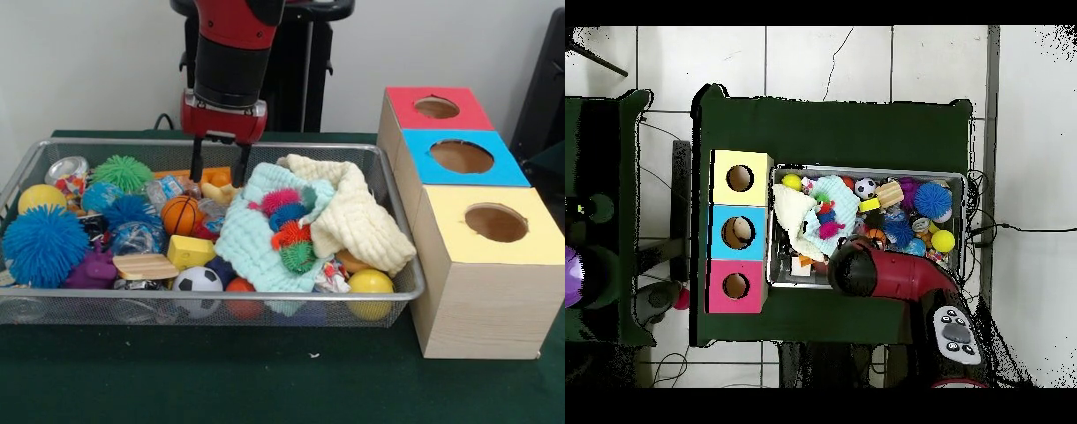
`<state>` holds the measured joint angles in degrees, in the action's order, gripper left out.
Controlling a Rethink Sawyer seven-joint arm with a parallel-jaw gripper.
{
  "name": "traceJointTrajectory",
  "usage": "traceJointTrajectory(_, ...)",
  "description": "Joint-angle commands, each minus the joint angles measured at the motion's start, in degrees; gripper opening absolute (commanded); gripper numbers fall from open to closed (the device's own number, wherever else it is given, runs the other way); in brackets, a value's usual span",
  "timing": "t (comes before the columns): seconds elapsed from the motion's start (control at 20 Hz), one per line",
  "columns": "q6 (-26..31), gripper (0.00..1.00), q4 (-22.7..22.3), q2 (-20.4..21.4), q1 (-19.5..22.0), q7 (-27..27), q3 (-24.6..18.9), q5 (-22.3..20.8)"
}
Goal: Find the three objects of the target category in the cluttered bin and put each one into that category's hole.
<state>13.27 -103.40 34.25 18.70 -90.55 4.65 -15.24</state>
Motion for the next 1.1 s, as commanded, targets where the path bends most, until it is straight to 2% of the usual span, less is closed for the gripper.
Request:
traceJointTrajectory(0.05, -2.8, 1.0, -4.7, -2.9, -0.1, -10.9, -4.9, 2.2)
traceJointTrajectory(0.4, -3.4, 1.0, -6.2, -2.9, -0.9, -12.7, -5.2, 4.8)
traceJointTrajectory(0.7, 0.3, 1.0, -5.0, -3.2, -1.0, -11.4, -5.2, 6.5)
traceJointTrajectory(0.9, 1.7, 1.0, -3.5, -3.9, -1.5, -9.7, -4.5, 6.4)
traceJointTrajectory(1.1, -1.0, 1.0, -2.3, -4.9, -2.4, -9.6, -2.9, 5.4)
